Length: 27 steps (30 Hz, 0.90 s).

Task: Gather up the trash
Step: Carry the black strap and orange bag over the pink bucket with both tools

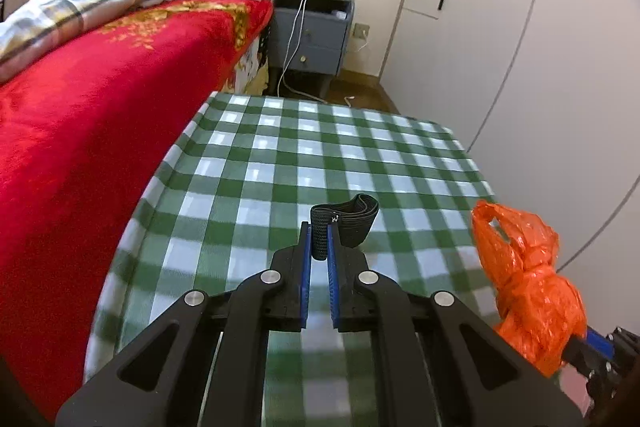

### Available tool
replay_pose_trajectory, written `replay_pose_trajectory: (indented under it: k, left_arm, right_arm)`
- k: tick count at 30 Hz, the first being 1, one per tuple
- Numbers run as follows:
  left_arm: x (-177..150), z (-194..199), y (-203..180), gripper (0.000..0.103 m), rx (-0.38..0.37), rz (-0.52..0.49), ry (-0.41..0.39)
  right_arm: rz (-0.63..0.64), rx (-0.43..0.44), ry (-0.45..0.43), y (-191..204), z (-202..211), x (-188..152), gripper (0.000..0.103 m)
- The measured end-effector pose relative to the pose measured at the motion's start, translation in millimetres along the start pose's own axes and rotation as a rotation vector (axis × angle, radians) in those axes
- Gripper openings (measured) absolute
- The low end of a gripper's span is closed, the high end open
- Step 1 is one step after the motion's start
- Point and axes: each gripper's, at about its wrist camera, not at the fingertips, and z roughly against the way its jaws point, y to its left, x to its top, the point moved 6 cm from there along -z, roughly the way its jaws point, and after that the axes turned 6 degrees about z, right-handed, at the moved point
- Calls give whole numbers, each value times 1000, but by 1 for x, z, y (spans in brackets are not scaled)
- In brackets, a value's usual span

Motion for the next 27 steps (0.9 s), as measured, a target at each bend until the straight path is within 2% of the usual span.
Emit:
replay_pose_trajectory:
  k: [7, 13, 21, 27]
  left_arm:
    - [-27, 58, -9, 8, -20, 13, -30]
    - [-62, 107, -16, 8, -38, 29, -55]
    - [-98, 144, -27, 8, -64, 21, -63]
    - [-122, 157, -47, 8, -85, -27, -62]
  right_arm:
    - [-14, -29, -33, 1, 59, -13, 12]
    - [-35, 1, -42, 5, 109, -23, 12]
    - [-15, 4, -74, 14, 155, -28, 12]
    - [-13, -21, -113, 9, 186, -37, 12]
